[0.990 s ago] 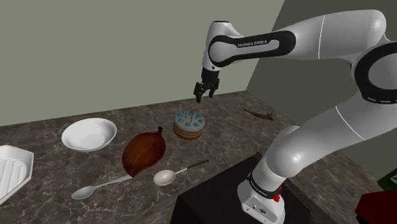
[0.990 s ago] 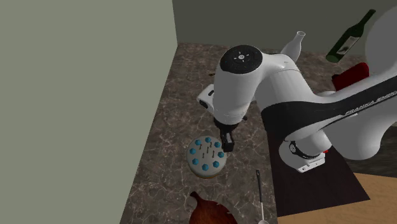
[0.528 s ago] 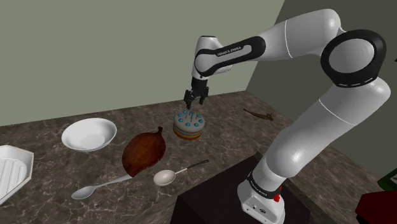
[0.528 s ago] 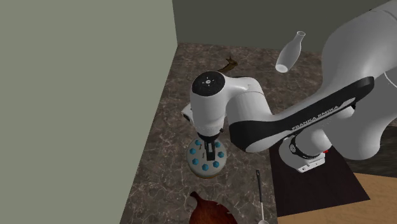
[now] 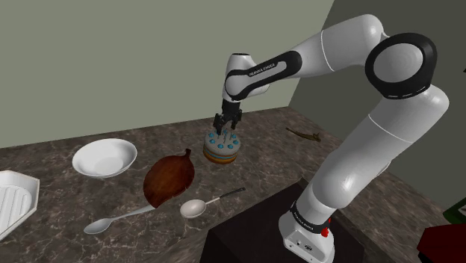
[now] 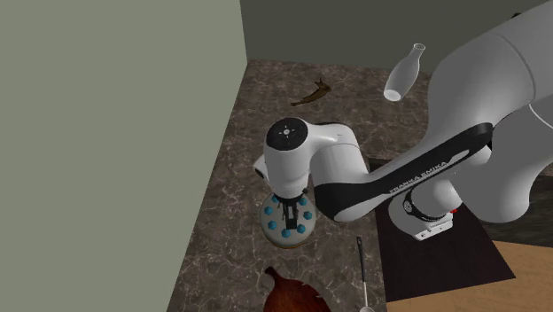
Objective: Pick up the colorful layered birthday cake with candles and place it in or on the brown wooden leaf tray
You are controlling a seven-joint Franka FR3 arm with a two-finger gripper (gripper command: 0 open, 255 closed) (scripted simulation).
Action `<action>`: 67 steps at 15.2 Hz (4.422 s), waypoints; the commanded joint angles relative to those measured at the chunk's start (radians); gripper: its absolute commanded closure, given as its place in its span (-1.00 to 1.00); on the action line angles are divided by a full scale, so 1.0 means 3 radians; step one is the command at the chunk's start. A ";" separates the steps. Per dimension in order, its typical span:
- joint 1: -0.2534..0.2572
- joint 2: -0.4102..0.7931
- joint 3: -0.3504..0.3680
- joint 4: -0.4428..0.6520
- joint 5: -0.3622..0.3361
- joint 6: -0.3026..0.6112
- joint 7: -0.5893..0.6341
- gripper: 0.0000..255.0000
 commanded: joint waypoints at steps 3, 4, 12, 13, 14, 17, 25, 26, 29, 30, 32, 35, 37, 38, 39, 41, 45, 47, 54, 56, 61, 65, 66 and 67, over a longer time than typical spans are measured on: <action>0.0000 0.0006 0.0000 -0.0016 0.0000 0.0024 0.0000 -1.00; 0.0000 0.0006 0.0000 -0.0016 0.0000 0.0024 0.0000 -1.00; 0.0000 0.0007 0.0000 -0.0016 0.0000 0.0025 0.0000 1.00; 0.0000 0.0007 0.0000 -0.0017 0.0000 0.0025 0.0000 1.00; 0.0000 0.0008 -0.0001 -0.0017 0.0000 0.0027 -0.0001 1.00; 0.0000 -0.0021 0.0000 0.0004 -0.0001 -0.0023 0.0001 1.00; -0.0001 -0.0211 0.0003 0.0191 -0.0008 -0.0401 0.0008 1.00; -0.0001 -0.0232 0.0004 0.0217 -0.0008 -0.0447 0.0008 1.00; -0.0001 -0.0288 0.0005 0.0301 -0.0010 -0.0587 0.0010 1.00; -0.0001 -0.0305 0.0005 0.0330 -0.0010 -0.0633 0.0011 1.00; -0.0001 -0.0337 0.0006 0.0391 -0.0011 -0.0726 0.0011 1.00; -0.0001 -0.0379 0.0007 0.0487 -0.0012 -0.0864 0.0013 1.00; 0.0036 -0.0387 0.0058 0.0520 0.0006 -0.0905 0.0091 1.00; 0.0073 -0.0386 0.0108 0.0543 0.0024 -0.0927 0.0170 1.00; 0.0109 -0.0382 0.0158 0.0570 0.0041 -0.0950 0.0248 1.00; 0.0180 -0.0364 0.0258 0.0636 0.0075 -0.0995 0.0404 1.00; 0.0319 -0.0285 0.0454 0.0811 0.0133 -0.1086 0.0715 1.00; 0.0385 -0.0226 0.0550 0.0921 0.0154 -0.1132 0.0872 1.00; 0.0612 0.0088 0.0867 0.1426 0.0171 -0.1307 0.1424 1.00; 0.0694 0.0237 0.0970 0.1649 0.0151 -0.1378 0.1620 1.00; 0.0698 0.0266 0.0973 0.1457 0.0147 -0.1158 0.1619 1.00; 0.0700 0.0303 0.0976 0.1318 0.0140 -0.0983 0.1621 1.00; 0.0701 0.0314 0.0977 0.1284 0.0138 -0.0939 0.1622 1.00; 0.0701 0.0325 0.0978 0.1252 0.0135 -0.0895 0.1623 1.00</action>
